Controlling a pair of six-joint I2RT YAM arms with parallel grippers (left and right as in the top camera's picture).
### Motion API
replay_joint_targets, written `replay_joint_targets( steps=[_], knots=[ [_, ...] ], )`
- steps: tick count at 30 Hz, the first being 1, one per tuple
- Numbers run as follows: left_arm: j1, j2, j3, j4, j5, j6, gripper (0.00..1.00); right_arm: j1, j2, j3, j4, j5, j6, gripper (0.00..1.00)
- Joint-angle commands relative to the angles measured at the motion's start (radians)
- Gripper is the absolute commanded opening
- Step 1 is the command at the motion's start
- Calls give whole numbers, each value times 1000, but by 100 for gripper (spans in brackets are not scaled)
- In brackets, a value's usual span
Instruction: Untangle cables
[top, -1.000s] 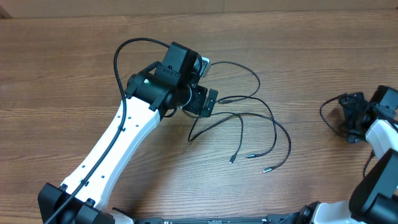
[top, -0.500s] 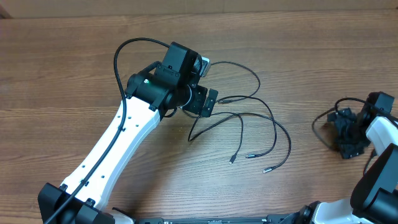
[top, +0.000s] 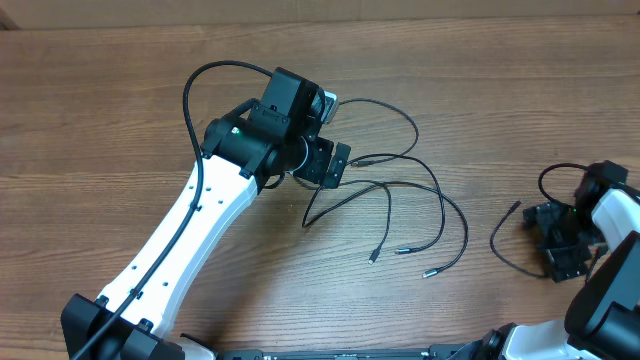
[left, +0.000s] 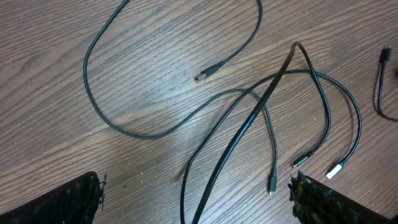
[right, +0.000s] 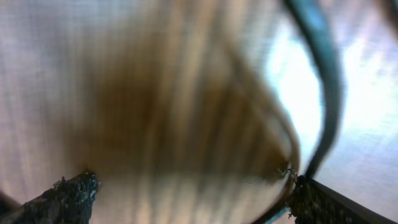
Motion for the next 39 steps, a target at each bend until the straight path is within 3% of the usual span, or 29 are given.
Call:
replay_joint_targets(
  steps=[1,22,31,39],
  knots=[
    [5,7,10,1,11,-6,100,-62,17,-22,-53,146,3,100],
    [5,7,10,1,11,-6,100,-132,17,-22,-209,185,11,100],
    [5,7,10,1,11,-6,99,-133,17,-23,-289,243,223,100],
    [5,7,10,1,11,-6,100,-133,17,-22,-283,238,214,100]
  ],
)
